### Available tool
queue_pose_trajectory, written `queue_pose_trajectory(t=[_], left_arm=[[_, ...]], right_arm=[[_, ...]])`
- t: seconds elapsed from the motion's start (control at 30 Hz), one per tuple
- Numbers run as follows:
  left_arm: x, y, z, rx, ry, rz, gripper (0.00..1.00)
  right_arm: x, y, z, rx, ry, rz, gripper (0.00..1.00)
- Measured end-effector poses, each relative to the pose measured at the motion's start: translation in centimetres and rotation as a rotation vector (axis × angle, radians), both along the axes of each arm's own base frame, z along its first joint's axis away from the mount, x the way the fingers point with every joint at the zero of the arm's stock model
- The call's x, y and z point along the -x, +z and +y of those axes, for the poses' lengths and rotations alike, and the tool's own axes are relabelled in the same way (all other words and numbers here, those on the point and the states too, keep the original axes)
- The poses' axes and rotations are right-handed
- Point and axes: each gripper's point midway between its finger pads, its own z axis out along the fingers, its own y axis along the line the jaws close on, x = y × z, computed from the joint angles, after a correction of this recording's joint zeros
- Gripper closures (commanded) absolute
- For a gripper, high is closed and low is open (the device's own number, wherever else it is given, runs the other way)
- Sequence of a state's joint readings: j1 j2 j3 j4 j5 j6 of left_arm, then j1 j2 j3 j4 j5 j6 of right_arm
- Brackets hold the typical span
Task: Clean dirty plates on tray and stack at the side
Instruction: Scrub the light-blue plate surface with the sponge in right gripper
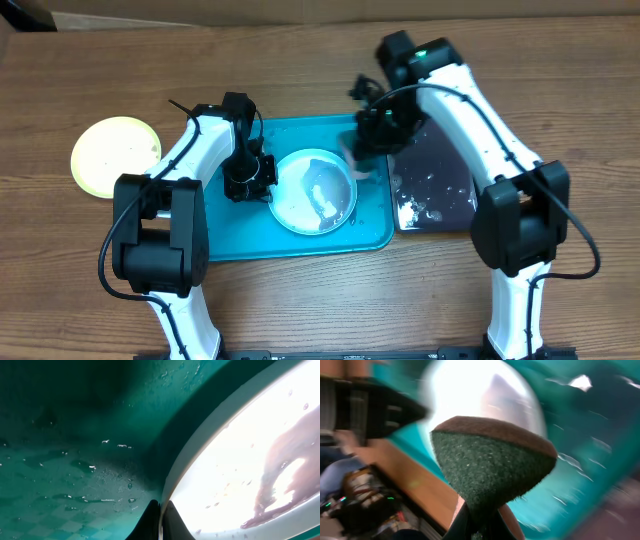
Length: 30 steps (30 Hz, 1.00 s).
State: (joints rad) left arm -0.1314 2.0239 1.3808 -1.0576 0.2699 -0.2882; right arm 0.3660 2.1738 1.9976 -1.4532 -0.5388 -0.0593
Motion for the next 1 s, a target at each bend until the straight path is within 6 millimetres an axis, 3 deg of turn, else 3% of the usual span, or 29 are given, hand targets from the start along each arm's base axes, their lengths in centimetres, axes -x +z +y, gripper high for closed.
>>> queue_pose_trajectory(t=[0.03, 0.17, 0.33, 0.47, 0.8, 1.0], left_arm=[[-0.1, 0.0, 0.0, 0.0, 0.0, -0.003, 0.95], [-0.3, 0.0, 0.0, 0.002, 0.0, -0.012, 0.95], [-0.3, 0.0, 0.0, 0.002, 0.0, -0.012, 0.95], [-0.3, 0.0, 0.0, 0.002, 0.0, -0.012, 0.95], [-0.3, 0.0, 0.0, 0.002, 0.0, -0.014, 0.94], [-0.4, -0.1, -0.1, 0.002, 0.0, -0.019, 0.94]], right_arm=[[-0.5, -0.5, -2.5, 0.067, -0.027, 0.0, 0.96], [-1.5, -1.4, -7.0, 0.199, -0.084, -0.004, 0.96], [-2.5, -1.7, -10.7, 0.262, -0.165, 0.005, 0.96], [-2.5, -1.2, -8.8, 0.167, -0.162, 0.013, 0.96], [-1.2, 0.2, 0.7, -0.042, -0.006, -0.046, 0.96], [-0.5, -2.2, 5.2, 0.003, 0.117, -0.179, 0.96]])
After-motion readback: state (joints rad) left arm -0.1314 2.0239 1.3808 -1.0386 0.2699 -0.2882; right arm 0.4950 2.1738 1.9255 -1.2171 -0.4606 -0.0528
